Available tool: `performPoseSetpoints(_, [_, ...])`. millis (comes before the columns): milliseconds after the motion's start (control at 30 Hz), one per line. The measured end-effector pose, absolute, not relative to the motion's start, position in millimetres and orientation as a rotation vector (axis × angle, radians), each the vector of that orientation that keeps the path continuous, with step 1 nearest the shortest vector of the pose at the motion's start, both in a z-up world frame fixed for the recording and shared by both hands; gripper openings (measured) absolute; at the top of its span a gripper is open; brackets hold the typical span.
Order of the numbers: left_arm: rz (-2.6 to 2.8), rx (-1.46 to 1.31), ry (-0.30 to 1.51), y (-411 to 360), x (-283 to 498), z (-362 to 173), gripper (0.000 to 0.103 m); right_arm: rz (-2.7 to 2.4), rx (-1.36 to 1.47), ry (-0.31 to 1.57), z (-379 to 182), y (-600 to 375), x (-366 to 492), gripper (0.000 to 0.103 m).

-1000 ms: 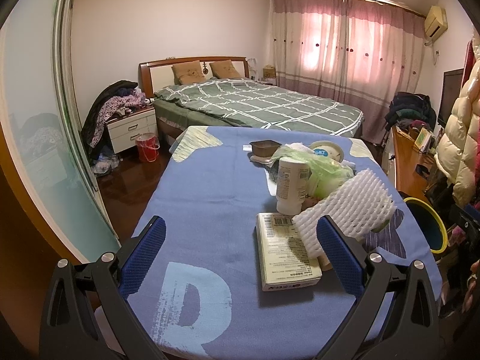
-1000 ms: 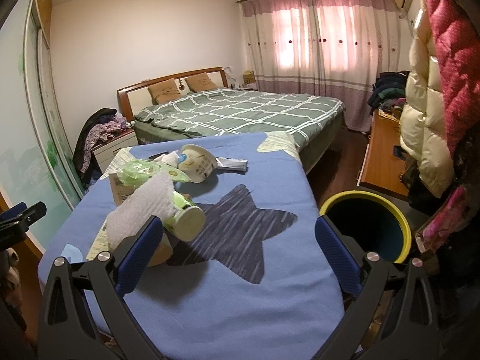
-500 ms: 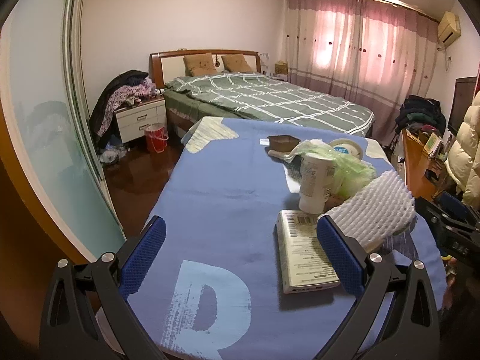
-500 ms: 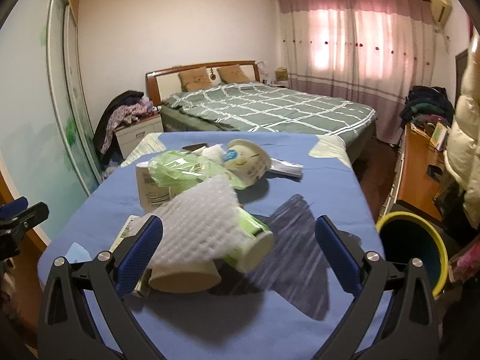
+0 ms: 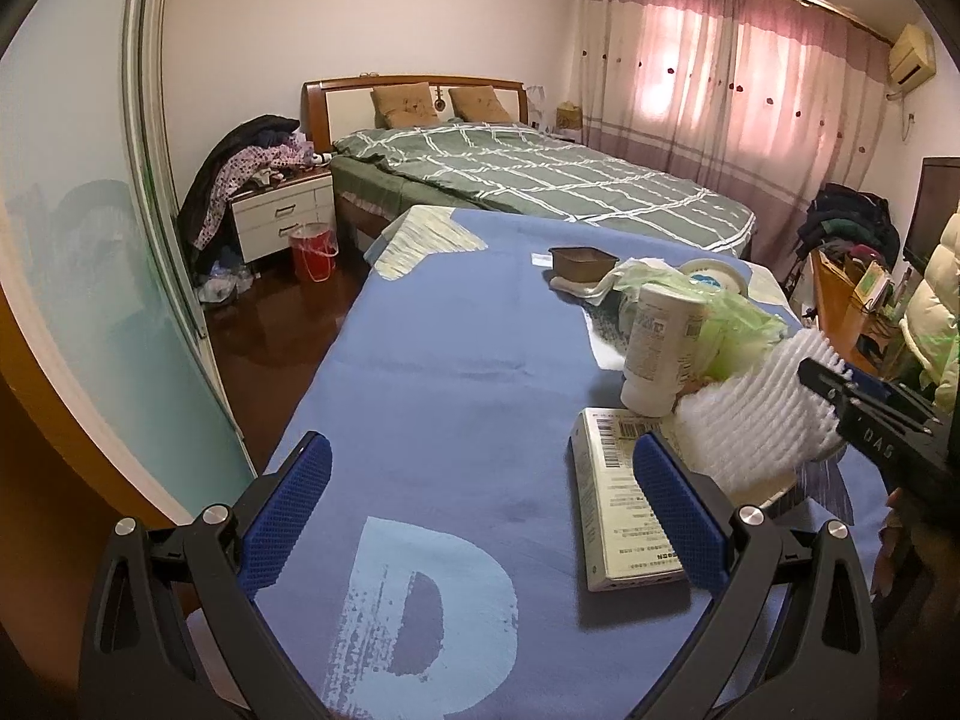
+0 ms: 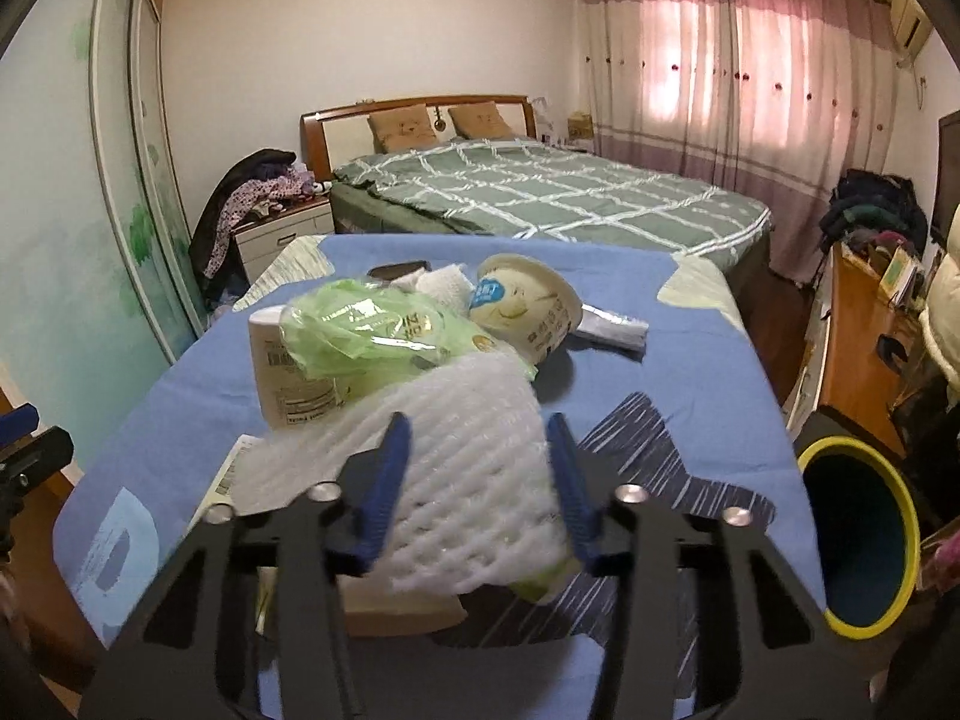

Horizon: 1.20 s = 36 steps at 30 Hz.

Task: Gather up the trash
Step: 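Grasp the white foam fruit net with the right gripper and lift, then carry the foam net over the yellow-rimmed bin and open the right gripper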

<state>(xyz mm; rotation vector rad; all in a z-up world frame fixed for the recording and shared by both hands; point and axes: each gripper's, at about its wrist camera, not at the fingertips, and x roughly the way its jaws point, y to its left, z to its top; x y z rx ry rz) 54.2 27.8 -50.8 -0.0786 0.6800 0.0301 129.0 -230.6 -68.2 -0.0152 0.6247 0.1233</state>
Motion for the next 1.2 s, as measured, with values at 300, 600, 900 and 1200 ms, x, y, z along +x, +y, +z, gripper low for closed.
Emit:
performPoseSetpoints(300, [0.023, -0.067, 0.680, 22.3, 55.3, -49.4, 0.099, 0.158, 0.056, 0.608, -58.4, -249.2, 119.4, 0.013])
performPoseSetpoints(600, [0.003, -0.052, 0.680, 12.8, 55.4, -50.1, 0.099, 0.247, 0.171, 0.549, -30.0, -264.9, 98.9, 0.011])
performPoseSetpoints(900, [-0.035, -0.033, 0.688, -2.6, 55.9, -52.8, 0.099, 0.210, 0.231, 0.461, -5.2, -291.1, 79.1, 0.011])
performPoseSetpoints(1200, [-0.092, -0.003, 0.717, -27.5, 59.6, -62.2, 0.099, 0.029, 0.329, 0.421, -6.6, -360.0, 71.6, 0.011])
